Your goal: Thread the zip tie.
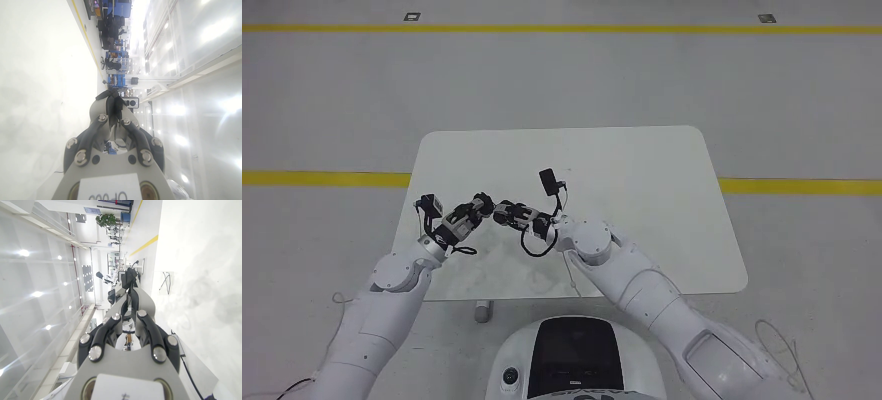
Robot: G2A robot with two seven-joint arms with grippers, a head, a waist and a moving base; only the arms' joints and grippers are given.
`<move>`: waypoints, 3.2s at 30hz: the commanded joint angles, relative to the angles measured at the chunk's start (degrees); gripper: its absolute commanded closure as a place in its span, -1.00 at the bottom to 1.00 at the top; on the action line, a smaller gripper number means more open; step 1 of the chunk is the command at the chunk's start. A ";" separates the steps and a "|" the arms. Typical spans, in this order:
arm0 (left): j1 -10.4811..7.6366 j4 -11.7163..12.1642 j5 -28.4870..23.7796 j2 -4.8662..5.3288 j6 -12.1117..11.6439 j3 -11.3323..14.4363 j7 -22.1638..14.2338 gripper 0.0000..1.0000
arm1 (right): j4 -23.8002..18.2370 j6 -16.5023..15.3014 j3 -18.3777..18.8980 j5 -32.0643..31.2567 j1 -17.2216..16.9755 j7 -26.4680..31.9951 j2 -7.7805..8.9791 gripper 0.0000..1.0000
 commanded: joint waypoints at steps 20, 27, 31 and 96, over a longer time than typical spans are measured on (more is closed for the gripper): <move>0.43 -0.53 0.49 -0.20 0.24 -0.17 0.41 -0.52 | 0.29 -0.28 1.38 -0.78 -0.64 0.24 -0.22 1.00; 0.40 -0.66 0.27 -0.25 0.28 -0.33 0.15 -1.00 | 0.54 -0.54 1.90 -1.07 -0.73 0.47 -0.22 1.00; 0.37 -0.57 -0.02 -0.26 0.27 -0.55 -0.17 -1.00 | 0.68 -0.71 2.21 -1.22 -0.71 0.73 -0.21 1.00; -9.76 5.79 -16.02 8.44 5.61 6.67 -43.93 -1.00 | -0.65 -11.53 10.46 11.99 -0.60 54.00 4.99 1.00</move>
